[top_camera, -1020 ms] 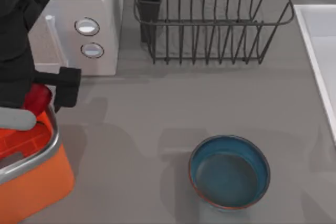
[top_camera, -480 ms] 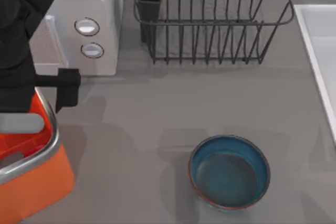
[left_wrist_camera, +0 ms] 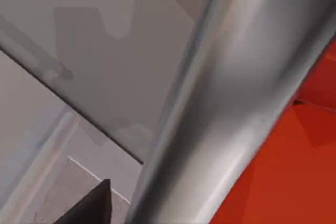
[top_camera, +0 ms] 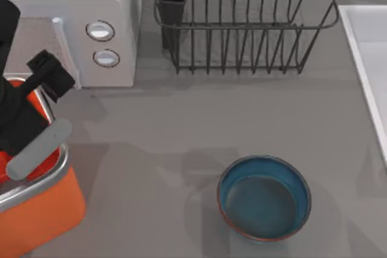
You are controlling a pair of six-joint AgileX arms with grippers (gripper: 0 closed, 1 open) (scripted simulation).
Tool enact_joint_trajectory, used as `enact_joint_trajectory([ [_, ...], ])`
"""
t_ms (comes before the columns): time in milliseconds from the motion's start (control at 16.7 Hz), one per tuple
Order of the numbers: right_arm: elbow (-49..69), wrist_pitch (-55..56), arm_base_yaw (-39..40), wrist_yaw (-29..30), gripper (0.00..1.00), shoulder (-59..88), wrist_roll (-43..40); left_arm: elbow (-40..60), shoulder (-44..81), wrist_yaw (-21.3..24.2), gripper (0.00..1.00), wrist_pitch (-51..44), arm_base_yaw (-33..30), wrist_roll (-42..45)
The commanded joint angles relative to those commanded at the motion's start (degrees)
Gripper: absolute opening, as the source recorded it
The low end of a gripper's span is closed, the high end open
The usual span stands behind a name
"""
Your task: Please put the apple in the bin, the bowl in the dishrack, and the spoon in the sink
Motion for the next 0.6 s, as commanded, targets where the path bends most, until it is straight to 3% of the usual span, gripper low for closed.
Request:
enact_joint_trajectory([
  [600,0.0,0.0,0.0,0.0,1.00,0.0,0.0,-33.9,-40.1,4.4,1.00,28.3,7.2,-77.3],
])
